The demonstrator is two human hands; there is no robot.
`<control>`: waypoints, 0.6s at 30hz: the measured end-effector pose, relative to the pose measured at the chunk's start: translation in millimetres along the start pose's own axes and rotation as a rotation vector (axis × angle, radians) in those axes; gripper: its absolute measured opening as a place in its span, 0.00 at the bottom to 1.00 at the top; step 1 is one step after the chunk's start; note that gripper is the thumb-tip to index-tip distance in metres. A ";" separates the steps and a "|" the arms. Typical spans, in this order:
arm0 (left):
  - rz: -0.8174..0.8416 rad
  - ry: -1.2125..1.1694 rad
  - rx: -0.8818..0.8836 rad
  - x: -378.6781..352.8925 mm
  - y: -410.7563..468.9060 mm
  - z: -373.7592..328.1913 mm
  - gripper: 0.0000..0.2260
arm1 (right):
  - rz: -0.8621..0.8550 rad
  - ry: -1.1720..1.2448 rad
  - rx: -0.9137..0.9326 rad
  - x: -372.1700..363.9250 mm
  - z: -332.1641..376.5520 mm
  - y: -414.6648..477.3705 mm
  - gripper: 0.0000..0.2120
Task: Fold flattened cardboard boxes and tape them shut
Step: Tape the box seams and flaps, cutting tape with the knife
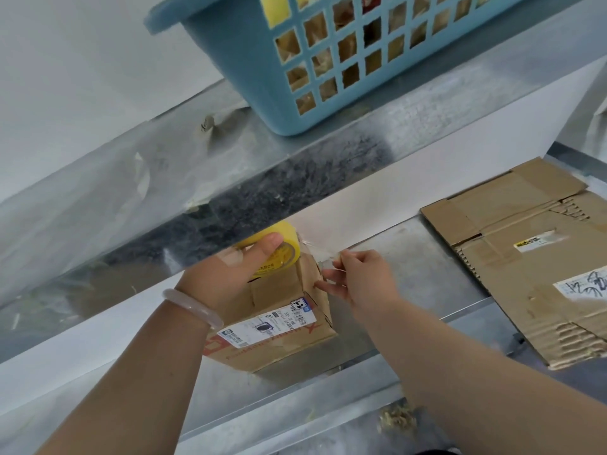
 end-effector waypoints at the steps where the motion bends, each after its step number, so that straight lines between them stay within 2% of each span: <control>1: -0.001 -0.005 -0.001 -1.6 2.1 3.7 0.32 | -0.020 -0.008 -0.002 -0.1 -3.3 2.1 0.06; 4: -0.019 -0.011 0.001 -3.7 8.0 12.8 0.31 | -0.058 -0.041 -0.012 -4.4 -12.1 7.7 0.10; 9: -0.071 0.006 -0.009 -7.1 10.5 13.1 0.34 | -0.118 -0.095 -0.014 -11.5 -31.6 20.3 0.11; 13: -0.069 0.079 -0.115 -7.9 13.8 7.8 0.26 | -0.200 -0.292 0.011 -8.8 -42.9 22.0 0.08; 18: -0.111 0.097 -0.240 -6.7 13.6 2.0 0.22 | -0.202 -0.324 0.068 -12.1 -50.0 21.1 0.09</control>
Point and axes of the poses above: each hand's wrist, its own y-axis towards the middle knuckle, its own x-axis out of the back of the hand, z = x × y, the point moved 2 cm from there along y, towards the middle knuckle, and after that the axes turned 15 degrees about -x, right-handed, at the moved point
